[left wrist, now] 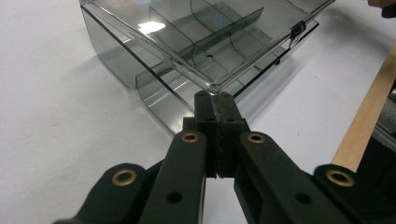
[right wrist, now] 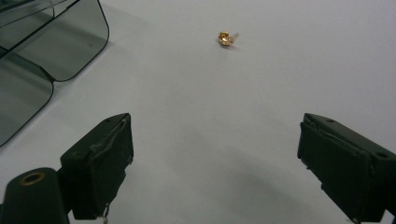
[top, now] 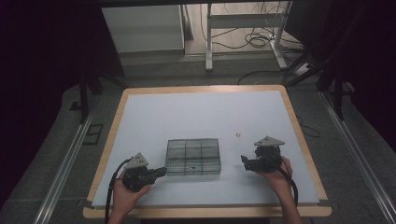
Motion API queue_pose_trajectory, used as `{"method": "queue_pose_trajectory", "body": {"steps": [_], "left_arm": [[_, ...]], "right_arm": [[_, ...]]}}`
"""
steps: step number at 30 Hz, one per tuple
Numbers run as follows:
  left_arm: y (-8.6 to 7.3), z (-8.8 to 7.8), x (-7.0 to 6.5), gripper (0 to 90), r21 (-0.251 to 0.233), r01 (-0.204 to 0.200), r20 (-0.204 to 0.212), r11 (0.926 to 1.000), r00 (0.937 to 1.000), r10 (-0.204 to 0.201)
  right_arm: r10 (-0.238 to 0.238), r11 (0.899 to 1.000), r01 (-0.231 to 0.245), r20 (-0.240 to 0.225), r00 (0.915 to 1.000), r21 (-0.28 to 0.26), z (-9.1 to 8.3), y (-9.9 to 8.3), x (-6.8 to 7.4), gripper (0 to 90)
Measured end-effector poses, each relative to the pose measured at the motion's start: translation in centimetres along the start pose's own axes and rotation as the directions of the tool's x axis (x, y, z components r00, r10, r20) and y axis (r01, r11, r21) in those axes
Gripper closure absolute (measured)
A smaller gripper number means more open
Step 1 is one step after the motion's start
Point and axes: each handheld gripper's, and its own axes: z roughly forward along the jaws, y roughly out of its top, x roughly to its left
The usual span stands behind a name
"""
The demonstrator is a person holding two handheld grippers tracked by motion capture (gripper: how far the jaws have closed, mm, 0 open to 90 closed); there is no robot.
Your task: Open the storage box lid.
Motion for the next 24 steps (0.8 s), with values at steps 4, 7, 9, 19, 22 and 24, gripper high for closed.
{"method": "queue_pose_trajectory", "body": {"steps": [4, 7, 9, 19, 22, 24], "left_arm": [[0.11, 0.0, 0.03, 89.7, -0.007, 0.006, 0.002, 1.0, 1.0, -0.006], [0.21, 0.08, 0.01, 89.7, -0.01, 0.011, 0.002, 0.9999, 0.9999, -0.011], [0.29, 0.17, -0.02, 89.7, -0.008, 0.014, 0.004, 0.9999, 0.9999, -0.014], [0.63, 0.35, -0.05, 89.7, -0.022, 0.031, 0.003, 0.9993, 0.9995, -0.031], [0.7, 0.4, -0.07, 89.8, -0.023, 0.034, 0.005, 0.9992, 0.9994, -0.034], [0.74, 0.44, -0.06, 89.7, -0.027, 0.038, 0.007, 0.9989, 0.9992, -0.038]], "right_arm": [[0.0, 1.0, 0.0, -0.001, 1.0, -0.002, -0.02, 0.01, -0.01, 9.9], [0.0, 1.0, 0.0, -0.002, 1.0, -0.003, -0.04, 0.02, 0.0, 9.9], [0.0, 1.0, 0.0, -0.002, 1.0, -0.004, -0.04, 0.03, 0.05, 9.9], [-0.002, 1.0, 0.002, -0.005, 1.0, -0.005, 0.04, 0.06, 0.15, 9.9], [-0.004, 1.0, 0.004, -0.006, 1.0, -0.006, -0.01, 0.08, 0.19, 9.9], [-0.004, 1.0, 0.004, -0.006, 1.0, -0.008, -0.07, 0.11, 0.26, 9.9]]}}
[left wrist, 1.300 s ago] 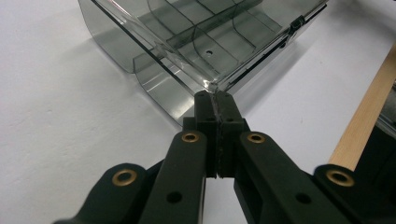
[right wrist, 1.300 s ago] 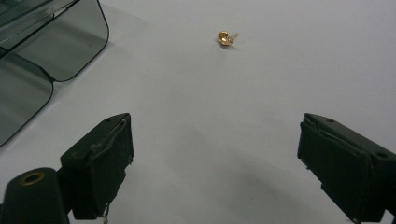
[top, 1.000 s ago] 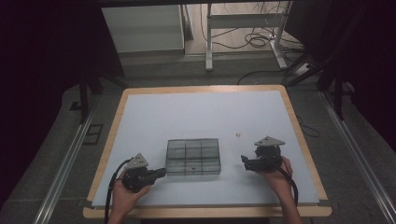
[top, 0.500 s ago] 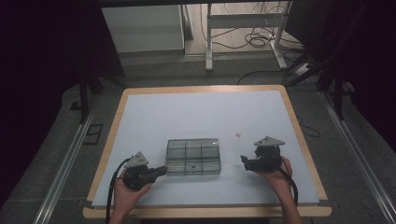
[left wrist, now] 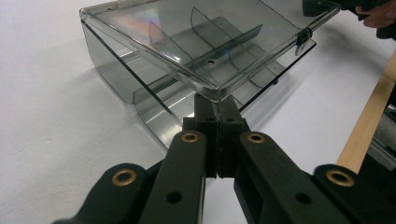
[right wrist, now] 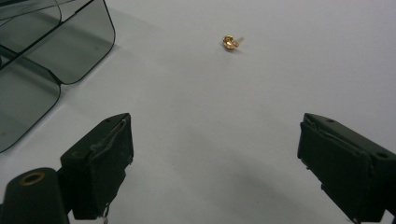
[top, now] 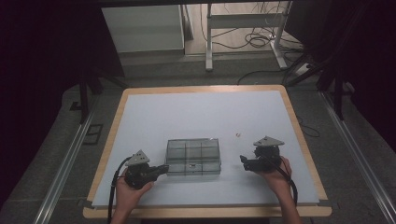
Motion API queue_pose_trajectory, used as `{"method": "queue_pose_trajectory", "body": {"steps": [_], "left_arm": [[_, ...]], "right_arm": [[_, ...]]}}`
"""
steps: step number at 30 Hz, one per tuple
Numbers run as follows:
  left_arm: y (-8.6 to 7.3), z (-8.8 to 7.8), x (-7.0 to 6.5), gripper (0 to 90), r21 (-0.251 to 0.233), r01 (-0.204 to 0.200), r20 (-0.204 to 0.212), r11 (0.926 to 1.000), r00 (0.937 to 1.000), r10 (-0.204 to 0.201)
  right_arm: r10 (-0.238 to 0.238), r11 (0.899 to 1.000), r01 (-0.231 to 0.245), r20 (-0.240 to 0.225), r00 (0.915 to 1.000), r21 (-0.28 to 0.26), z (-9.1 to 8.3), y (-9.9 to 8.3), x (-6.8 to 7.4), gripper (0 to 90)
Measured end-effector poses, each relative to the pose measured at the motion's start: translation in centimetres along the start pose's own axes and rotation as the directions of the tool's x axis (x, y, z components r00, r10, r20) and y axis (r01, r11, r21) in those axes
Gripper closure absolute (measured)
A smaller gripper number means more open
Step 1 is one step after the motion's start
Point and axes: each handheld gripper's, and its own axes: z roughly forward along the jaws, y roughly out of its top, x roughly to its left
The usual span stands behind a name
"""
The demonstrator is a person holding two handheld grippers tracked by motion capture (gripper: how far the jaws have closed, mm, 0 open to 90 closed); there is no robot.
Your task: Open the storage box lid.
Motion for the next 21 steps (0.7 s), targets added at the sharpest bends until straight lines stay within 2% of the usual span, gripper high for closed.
{"method": "queue_pose_trajectory", "body": {"steps": [9, 21], "left_arm": [[0.33, 0.22, 0.23, 89.8, -0.033, 0.02, 0.013, 0.9993, 0.9997, -0.02], [0.88, 0.29, 0.43, 89.7, -0.061, 0.025, 0.013, 0.9978, 0.9996, -0.025]], "right_arm": [[-0.003, 1.0, 0.003, -0.011, 0.9999, 0.001, 0.19, 0.01, 0.16, 9.9], [-0.001, 1.0, 0.001, -0.009, 1.0, -0.004, 0.07, 0.03, 0.12, 9.9]]}}
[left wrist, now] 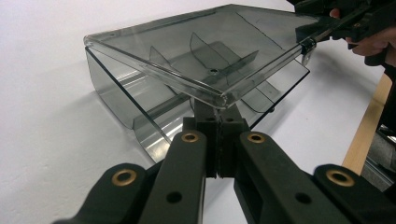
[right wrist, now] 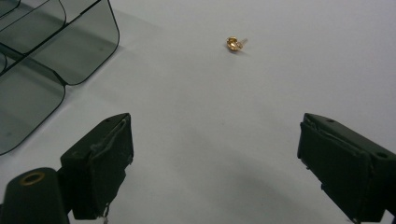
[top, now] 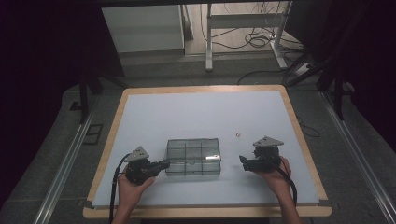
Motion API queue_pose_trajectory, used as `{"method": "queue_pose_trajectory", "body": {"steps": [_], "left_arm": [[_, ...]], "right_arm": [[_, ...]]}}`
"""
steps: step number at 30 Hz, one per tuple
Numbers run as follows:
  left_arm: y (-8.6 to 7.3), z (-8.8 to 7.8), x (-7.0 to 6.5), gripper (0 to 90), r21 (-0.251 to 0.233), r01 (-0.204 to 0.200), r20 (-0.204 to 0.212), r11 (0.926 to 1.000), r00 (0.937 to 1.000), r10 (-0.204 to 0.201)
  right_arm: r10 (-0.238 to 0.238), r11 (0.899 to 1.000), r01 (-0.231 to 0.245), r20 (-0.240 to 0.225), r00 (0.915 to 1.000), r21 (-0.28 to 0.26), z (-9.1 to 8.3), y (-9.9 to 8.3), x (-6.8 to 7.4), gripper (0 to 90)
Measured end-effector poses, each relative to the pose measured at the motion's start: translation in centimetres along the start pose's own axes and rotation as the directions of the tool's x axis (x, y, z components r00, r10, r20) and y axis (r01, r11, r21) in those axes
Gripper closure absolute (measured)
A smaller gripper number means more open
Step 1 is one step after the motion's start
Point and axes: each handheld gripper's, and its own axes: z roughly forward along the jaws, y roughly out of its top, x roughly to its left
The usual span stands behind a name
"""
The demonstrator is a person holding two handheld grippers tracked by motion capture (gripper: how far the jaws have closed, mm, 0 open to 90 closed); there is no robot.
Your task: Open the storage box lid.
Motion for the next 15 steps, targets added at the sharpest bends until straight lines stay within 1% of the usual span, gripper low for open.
{"method": "queue_pose_trajectory", "body": {"steps": [3, 9, 10, 15], "left_arm": [[0.05, 0.05, 0.11, 89.7, -0.004, 0.005, 0.001, 1.0, 1.0, -0.005], [0.22, -0.01, 0.25, 89.7, -0.017, 0.003, -0.002, 0.9998, 1.0, -0.003], [0.25, -0.01, 0.21, 89.7, -0.023, 0.01, -0.003, 0.9997, 0.9999, -0.01], [0.49, 0.16, 0.13, 89.8, -0.03, 0.001, -0.003, 0.9995, 1.0, -0.001]], "right_arm": [[-0.006, 1.0, 0.006, -0.008, 1.0, -0.005, 0.01, 0.02, 0.05, 9.9], [-0.004, 1.0, 0.004, -0.007, 1.0, 0.0, 0.13, 0.0, 0.12, 9.9], [-0.005, 1.0, 0.005, -0.007, 1.0, 0.0, 0.14, 0.0, 0.14, 9.9], [-0.004, 1.0, 0.004, -0.006, 1.0, 0.003, 0.25, -0.01, 0.17, 9.9]]}}
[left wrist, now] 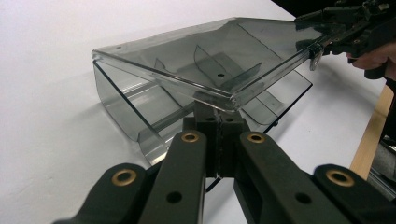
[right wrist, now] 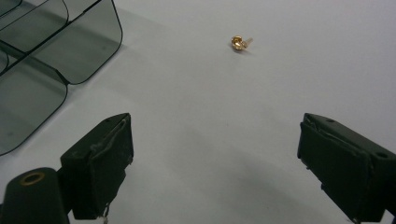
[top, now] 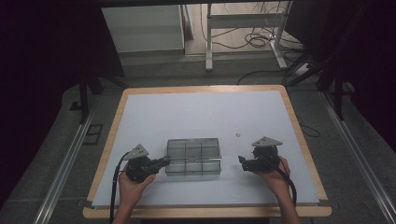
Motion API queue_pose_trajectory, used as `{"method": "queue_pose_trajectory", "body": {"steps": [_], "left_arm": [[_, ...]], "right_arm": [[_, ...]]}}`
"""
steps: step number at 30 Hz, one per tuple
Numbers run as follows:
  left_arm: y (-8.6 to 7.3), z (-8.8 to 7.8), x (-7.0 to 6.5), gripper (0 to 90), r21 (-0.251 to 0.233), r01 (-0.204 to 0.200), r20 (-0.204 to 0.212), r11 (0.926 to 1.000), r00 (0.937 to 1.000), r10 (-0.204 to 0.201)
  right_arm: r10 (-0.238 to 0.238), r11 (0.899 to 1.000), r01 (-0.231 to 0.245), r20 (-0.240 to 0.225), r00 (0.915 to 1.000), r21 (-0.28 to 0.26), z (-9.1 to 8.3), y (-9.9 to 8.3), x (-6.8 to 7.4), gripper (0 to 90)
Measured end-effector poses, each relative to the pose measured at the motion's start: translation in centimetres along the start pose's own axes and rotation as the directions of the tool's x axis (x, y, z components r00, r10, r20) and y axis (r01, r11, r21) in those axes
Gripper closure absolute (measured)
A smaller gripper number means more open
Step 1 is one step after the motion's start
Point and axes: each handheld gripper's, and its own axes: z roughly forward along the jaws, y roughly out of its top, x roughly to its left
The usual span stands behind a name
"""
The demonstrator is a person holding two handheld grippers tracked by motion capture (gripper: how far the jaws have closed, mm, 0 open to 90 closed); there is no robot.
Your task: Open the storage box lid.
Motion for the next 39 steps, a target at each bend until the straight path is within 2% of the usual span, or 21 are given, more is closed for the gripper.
{"method": "queue_pose_trajectory", "body": {"steps": [23, 32, 39], "left_arm": [[1.6, 0.1, -0.2, 89.8, -0.026, -0.024, -0.019, 0.9994, 0.9995, 0.024], [2.2, 0.4, -0.1, 89.8, -0.007, -0.037, -0.032, 0.9993, 0.9988, 0.036], [2.8, 0.5, 0.4, 89.7, 0.002, -0.027, -0.034, 0.9996, 0.9991, 0.027]], "right_arm": [[0.003, 1.0, -0.004, -0.014, 0.9999, -0.009, -0.2, 0.2, 0.1, 9.9], [0.004, 1.0, -0.005, -0.04, 0.9992, -0.02, -0.2, 0.4, 0.2, 10.4], [0.011, 1.0, -0.012, -0.049, 0.9987, -0.025, -0.2, 0.5, 0.2, 10.4]]}}
